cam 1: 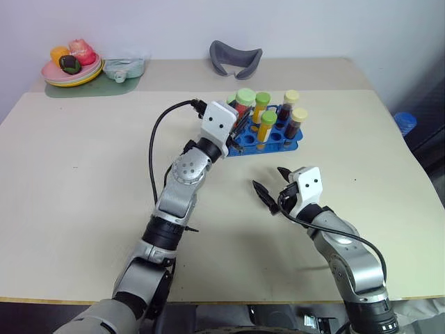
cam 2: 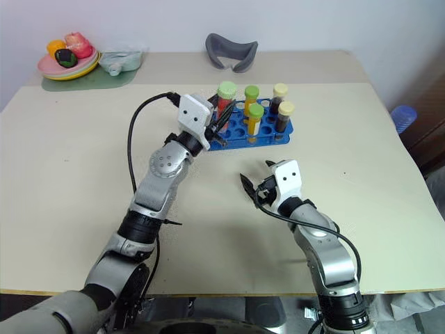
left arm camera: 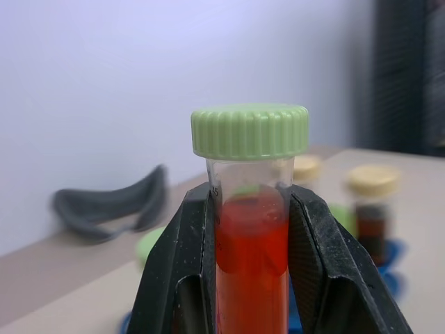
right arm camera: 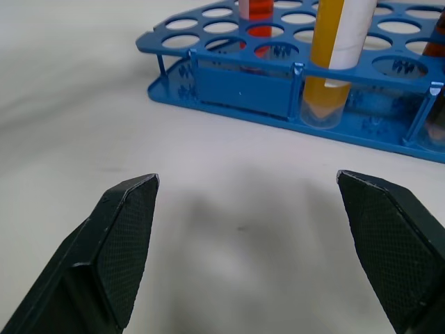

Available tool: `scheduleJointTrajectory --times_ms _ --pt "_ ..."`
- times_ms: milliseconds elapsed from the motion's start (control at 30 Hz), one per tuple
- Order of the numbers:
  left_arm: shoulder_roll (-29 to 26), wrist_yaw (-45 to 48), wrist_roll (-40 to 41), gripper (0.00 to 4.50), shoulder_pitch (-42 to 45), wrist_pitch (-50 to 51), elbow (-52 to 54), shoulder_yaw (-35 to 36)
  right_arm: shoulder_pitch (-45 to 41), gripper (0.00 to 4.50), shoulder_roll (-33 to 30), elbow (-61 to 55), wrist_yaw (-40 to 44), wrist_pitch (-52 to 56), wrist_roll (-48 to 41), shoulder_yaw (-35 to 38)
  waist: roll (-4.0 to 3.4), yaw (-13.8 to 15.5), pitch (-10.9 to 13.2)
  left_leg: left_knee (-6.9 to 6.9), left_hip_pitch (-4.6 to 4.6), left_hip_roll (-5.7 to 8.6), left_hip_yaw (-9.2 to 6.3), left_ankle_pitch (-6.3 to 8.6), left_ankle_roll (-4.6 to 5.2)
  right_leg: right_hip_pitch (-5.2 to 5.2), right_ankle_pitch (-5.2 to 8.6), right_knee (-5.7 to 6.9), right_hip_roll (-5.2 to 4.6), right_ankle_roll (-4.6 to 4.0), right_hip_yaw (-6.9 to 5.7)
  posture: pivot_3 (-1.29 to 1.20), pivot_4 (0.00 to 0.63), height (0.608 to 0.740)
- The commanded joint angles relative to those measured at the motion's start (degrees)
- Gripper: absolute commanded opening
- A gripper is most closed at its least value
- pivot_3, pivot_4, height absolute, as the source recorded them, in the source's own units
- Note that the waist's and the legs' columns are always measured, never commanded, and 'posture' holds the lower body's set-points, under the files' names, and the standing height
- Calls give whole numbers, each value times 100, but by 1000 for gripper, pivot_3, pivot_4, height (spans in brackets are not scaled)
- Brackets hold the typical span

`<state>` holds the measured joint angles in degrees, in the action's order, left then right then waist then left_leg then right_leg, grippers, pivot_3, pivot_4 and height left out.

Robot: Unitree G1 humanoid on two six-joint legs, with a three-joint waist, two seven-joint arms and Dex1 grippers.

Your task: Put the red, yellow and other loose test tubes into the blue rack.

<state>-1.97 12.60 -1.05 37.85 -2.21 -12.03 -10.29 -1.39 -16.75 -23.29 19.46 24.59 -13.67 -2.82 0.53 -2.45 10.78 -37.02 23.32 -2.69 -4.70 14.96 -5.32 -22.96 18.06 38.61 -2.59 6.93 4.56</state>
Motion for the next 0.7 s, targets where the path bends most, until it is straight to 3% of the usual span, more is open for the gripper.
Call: scheduleJointTrajectory --times_ms 33,333,700 --pt "146 -157 35 779 216 -459 -464 202 -3 4206 41 -152 -17 -182 -31 134 0 5 0 0 0 0 0 0 0 0 0 0 0 0 -1 0 150 740" --pt "388 -50 249 779 558 -973 -1475 443 -19 4206 -18 -113 69 -365 19 101 0 3 0 1 0 0 -1 0 0 2 0 -2 0 1 -3 0 150 740" --pt "622 98 386 779 485 -717 -1411 500 -13 4206 -20 -98 122 -354 1 123 0 3 0 1 -1 0 -2 0 0 4 0 -4 1 1 -4 0 150 740"
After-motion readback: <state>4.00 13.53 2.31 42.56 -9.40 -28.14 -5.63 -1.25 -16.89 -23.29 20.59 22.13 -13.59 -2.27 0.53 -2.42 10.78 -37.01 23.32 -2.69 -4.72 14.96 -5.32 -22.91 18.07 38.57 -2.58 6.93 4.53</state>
